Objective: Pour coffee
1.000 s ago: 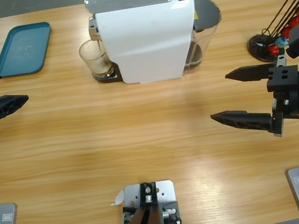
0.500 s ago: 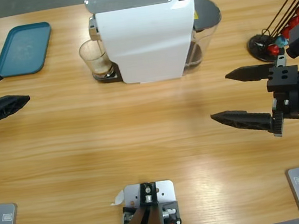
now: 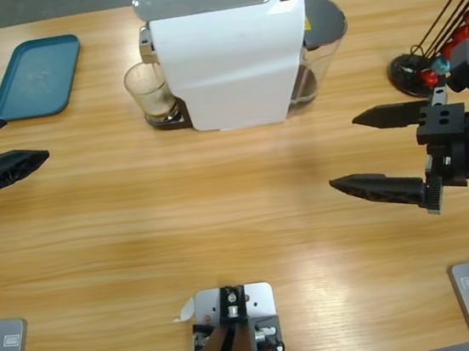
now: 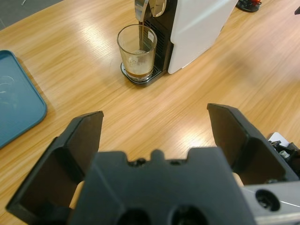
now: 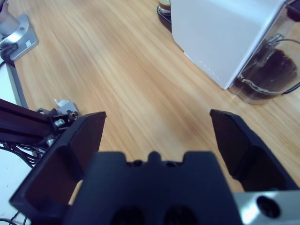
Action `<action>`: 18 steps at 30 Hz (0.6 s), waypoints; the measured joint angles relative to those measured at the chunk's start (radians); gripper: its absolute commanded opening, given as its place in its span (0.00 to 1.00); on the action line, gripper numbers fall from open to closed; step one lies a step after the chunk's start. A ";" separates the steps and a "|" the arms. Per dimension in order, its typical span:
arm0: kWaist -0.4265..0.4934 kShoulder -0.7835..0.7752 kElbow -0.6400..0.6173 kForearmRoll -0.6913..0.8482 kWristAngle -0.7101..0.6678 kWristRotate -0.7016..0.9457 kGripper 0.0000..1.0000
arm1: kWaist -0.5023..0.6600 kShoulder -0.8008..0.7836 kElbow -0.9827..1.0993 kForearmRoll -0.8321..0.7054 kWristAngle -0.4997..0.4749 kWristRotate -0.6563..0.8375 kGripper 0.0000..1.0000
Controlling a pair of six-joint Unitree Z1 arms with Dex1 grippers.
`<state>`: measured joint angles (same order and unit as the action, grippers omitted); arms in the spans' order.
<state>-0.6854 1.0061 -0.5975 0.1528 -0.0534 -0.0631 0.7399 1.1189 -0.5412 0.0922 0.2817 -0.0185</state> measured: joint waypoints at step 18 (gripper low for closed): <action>0.000 0.080 -0.091 0.026 0.020 0.030 0.95 | 0.000 0.024 0.000 0.000 0.000 0.002 1.00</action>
<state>-0.6856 1.0858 -0.6881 0.1785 -0.0336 -0.0332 0.7399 1.1424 -0.5412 0.0922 0.2817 -0.0161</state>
